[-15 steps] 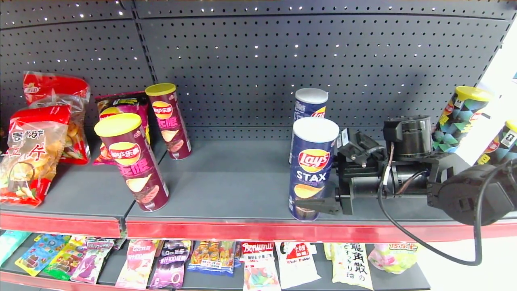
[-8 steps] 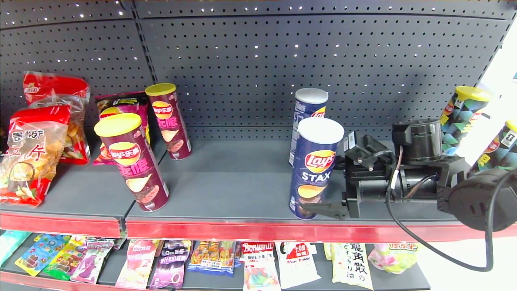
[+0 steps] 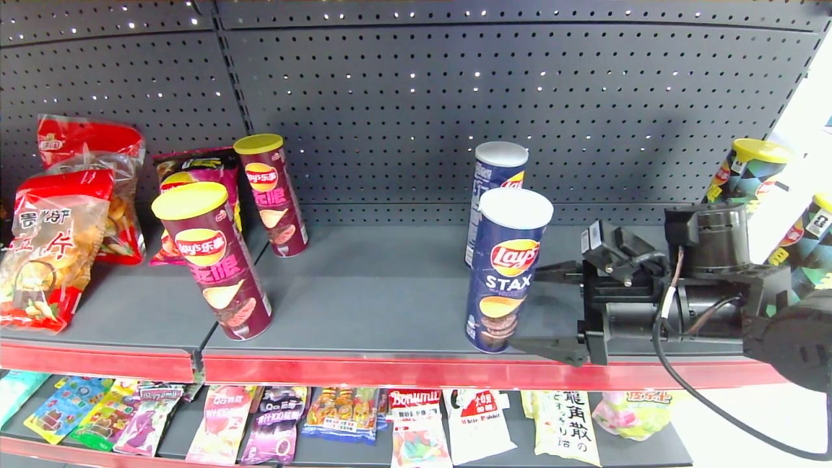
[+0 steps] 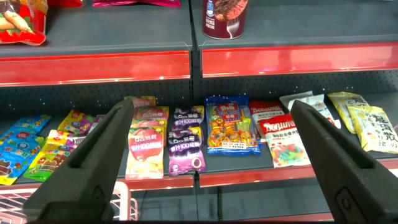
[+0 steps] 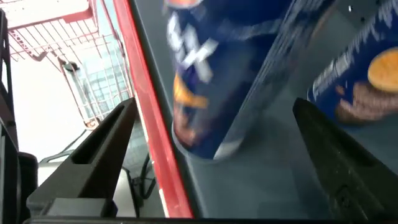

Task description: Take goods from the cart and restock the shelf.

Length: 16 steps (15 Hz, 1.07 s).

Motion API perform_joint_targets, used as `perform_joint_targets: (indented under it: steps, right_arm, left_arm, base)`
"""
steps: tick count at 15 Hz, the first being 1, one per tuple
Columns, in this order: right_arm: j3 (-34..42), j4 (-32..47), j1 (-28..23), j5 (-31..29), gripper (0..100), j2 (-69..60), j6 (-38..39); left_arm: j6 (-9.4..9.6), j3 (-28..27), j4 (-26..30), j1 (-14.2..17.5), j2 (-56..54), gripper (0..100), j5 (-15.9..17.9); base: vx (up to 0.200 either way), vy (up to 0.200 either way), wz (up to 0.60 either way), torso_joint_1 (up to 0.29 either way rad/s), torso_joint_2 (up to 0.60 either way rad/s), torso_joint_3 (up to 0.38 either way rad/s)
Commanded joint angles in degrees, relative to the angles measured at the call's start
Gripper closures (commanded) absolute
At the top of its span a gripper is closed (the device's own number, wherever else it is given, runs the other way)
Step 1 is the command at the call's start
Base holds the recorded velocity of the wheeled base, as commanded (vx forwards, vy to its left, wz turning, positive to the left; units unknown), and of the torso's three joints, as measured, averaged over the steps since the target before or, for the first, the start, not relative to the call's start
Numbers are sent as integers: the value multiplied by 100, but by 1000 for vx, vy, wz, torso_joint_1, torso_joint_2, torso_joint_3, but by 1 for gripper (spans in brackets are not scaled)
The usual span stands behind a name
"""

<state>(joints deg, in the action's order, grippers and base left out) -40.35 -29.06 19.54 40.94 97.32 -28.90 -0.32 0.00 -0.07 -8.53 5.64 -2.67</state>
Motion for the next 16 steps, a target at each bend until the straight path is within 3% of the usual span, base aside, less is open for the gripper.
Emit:
perform_joint_targets:
  steps: [1, 5, 6, 9, 14, 16]
  right_arm:
    - [344, -3, -82, -86, 0, -354, 8]
    - [818, 6, -117, -385, 0, -714, -10]
    - [933, 6, -108, -719, 0, -741, -10]
    - [924, 6, -100, -1053, 0, -714, -10]
    - [730, -12, 15, -2424, 0, -336, 262]
    - [572, -12, 59, -2582, 0, -178, 333]
  left_arm:
    - [-3, 0, -1, 1, 7, 0, 3]
    - [-3, 0, -1, 1, 7, 0, 3]
    - [-3, 0, -1, 1, 7, 0, -5]
    - [-3, 0, -1, 1, 7, 0, 3]
    - [-3, 0, -1, 1, 7, 0, 3]
    - [-3, 0, -1, 1, 7, 0, -5]
  base:
    - [0, 0, 0, 0, 0, 0]
    - [0, 0, 0, 0, 0, 0]
    - [0, 0, 0, 0, 0, 0]
    - [0, 0, 0, 0, 0, 0]
    - [0, 0, 0, 0, 0, 0]
    - [0, 0, 0, 0, 0, 0]
